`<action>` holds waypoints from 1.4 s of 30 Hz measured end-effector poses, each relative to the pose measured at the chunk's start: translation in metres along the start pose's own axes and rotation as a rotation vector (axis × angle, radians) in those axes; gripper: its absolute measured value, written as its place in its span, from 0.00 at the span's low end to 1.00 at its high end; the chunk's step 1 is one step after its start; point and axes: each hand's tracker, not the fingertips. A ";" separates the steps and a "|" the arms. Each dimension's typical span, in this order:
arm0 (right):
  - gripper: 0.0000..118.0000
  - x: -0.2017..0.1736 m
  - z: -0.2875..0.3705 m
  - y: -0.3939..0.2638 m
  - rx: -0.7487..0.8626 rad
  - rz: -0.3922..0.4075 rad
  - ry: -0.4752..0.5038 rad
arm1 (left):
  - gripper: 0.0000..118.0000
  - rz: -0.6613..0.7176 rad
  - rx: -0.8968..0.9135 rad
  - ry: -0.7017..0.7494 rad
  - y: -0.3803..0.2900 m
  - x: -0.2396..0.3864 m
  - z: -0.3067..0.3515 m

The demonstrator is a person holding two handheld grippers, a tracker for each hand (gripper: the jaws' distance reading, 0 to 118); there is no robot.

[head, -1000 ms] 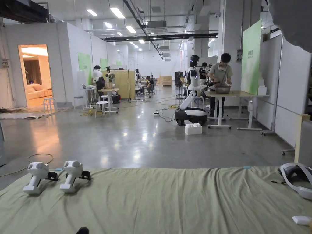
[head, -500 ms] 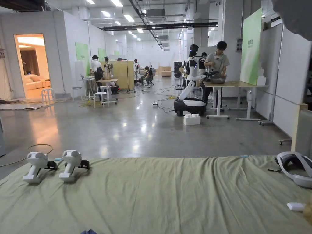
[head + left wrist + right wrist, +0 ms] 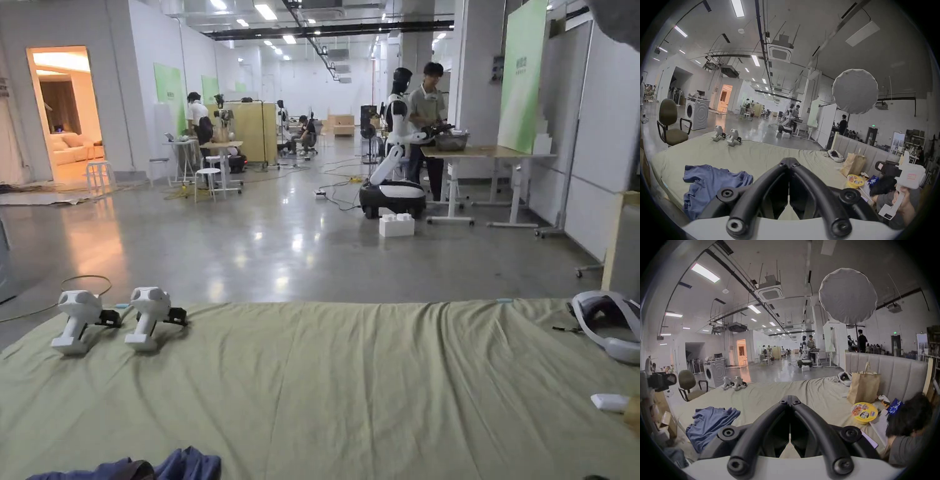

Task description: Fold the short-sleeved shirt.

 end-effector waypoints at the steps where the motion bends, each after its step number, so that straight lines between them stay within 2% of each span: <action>1: 0.02 0.002 0.000 0.000 -0.001 -0.009 0.012 | 0.02 -0.012 0.003 0.001 -0.002 -0.002 0.001; 4: 0.02 -0.002 -0.001 0.001 0.004 -0.016 0.014 | 0.01 -0.049 0.003 0.038 -0.002 0.008 0.002; 8: 0.02 -0.008 -0.001 0.002 -0.002 0.049 0.002 | 0.01 -0.065 -0.001 0.051 -0.001 0.010 0.004; 12: 0.02 -0.010 -0.001 -0.001 -0.006 0.064 0.005 | 0.01 -0.119 -0.021 0.087 -0.001 0.009 0.004; 16: 0.02 -0.010 -0.002 -0.006 -0.038 0.078 0.015 | 0.01 -0.178 -0.129 0.120 -0.006 -0.009 -0.005; 19: 0.02 -0.008 -0.004 -0.015 -0.076 0.076 0.020 | 0.02 -0.130 -0.231 0.156 -0.015 -0.041 -0.023; 20: 0.02 -0.007 -0.007 -0.019 -0.099 0.070 0.023 | 0.10 -0.093 -0.257 0.181 -0.022 -0.057 -0.034; 21: 0.02 -0.006 -0.011 -0.024 -0.124 0.061 0.026 | 0.37 -0.064 -0.292 0.204 -0.029 -0.072 -0.046; 22: 0.02 -0.005 -0.014 -0.029 -0.144 0.052 0.023 | 0.81 -0.038 -0.315 0.219 -0.034 -0.091 -0.058; 23: 0.02 -0.002 -0.019 -0.033 -0.173 0.036 0.026 | 0.89 -0.003 -0.362 0.223 -0.042 -0.108 -0.073; 25: 0.02 0.001 -0.027 -0.042 -0.222 0.006 0.034 | 0.89 0.056 -0.444 0.202 -0.061 -0.141 -0.103; 28: 0.02 0.003 -0.039 -0.053 -0.278 0.009 0.025 | 0.89 0.067 -0.538 0.245 -0.095 -0.187 -0.151; 31: 0.02 0.003 -0.052 -0.066 -0.351 0.004 0.006 | 0.99 0.031 -0.636 0.317 -0.128 -0.207 -0.202; 32: 0.02 0.004 -0.057 -0.070 -0.375 -0.006 0.005 | 1.00 0.022 -0.662 0.315 -0.139 -0.214 -0.217; 36: 0.02 0.002 -0.069 -0.086 -0.447 -0.026 -0.022 | 1.00 0.015 -0.714 0.316 -0.175 -0.240 -0.266; 39: 0.02 -0.001 -0.075 -0.095 -0.501 -0.011 -0.043 | 0.99 0.023 -0.759 0.418 -0.196 -0.263 -0.292; 40: 0.02 -0.002 -0.076 -0.098 -0.517 -0.006 -0.048 | 0.96 0.039 -0.787 0.441 -0.202 -0.270 -0.299; 42: 0.02 -0.005 -0.081 -0.104 -0.547 -0.007 -0.046 | 0.89 0.089 -0.851 0.376 -0.215 -0.275 -0.305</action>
